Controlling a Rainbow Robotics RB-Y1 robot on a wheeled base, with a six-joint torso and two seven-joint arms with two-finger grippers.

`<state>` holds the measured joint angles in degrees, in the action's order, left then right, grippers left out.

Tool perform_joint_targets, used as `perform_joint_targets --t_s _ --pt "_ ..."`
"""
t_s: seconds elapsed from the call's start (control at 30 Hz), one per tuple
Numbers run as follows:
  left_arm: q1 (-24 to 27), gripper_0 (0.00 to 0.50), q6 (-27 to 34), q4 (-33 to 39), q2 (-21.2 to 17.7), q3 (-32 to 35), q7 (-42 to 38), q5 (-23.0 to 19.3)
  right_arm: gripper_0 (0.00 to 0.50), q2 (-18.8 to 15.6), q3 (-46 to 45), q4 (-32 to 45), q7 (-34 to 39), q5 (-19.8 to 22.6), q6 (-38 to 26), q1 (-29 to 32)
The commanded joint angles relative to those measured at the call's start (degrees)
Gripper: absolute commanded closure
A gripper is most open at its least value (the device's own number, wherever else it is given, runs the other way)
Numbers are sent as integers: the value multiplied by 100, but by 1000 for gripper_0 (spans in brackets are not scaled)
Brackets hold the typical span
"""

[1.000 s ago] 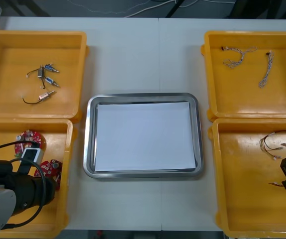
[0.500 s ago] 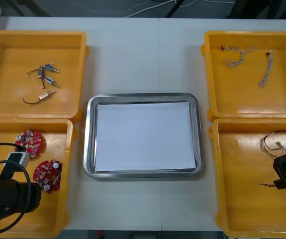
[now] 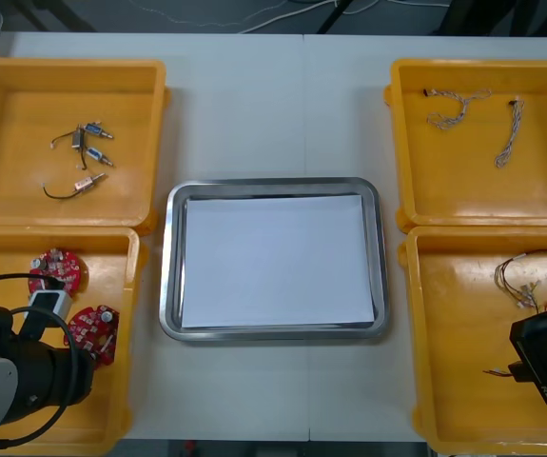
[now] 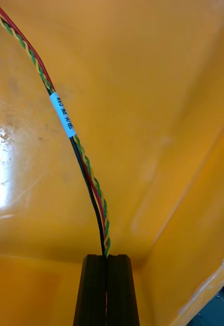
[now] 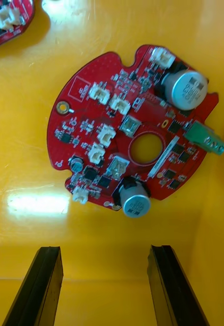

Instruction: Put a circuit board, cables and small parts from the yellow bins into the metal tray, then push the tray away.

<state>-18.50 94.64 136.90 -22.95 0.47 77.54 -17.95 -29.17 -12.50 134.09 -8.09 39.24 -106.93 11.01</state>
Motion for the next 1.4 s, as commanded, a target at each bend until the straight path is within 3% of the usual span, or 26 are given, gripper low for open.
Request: perform_joint_targets --t_s 0.03,0.2,0.27,0.33,0.37,0.4,0.43,1.0,1.2,1.4 --pt "92 6 -183 196 176 -153 -573 116 500 69 -24 206 141 -66 49 217" --pt "83 7 -464 65 185 -250 -599 107 473 69 -24 188 106 -92 49 217" --pt "83 14 -570 3 203 -267 -573 107 350 69 -24 188 98 -110 49 217" --pt "83 17 -667 -67 238 -276 -529 90 131 51 -24 188 89 -127 49 217" --pt "83 19 -684 -76 247 -276 -529 90 101 51 -24 188 89 -127 49 217" --pt "83 20 -719 -102 256 -276 -511 90 28 43 -24 188 89 -136 49 208" --pt "74 19 -754 -120 264 -302 -503 98 0 43 -24 188 89 -145 49 191" --pt "65 55 -1018 -393 256 -390 -406 186 0 -274 -24 171 10 -241 14 -258" --pt "65 63 -1053 -428 256 -381 -397 221 0 -370 -33 -243 -562 -277 14 -565" --pt "65 111 -1062 -428 256 -390 -380 265 0 -397 -50 -673 -1054 -391 23 -864"
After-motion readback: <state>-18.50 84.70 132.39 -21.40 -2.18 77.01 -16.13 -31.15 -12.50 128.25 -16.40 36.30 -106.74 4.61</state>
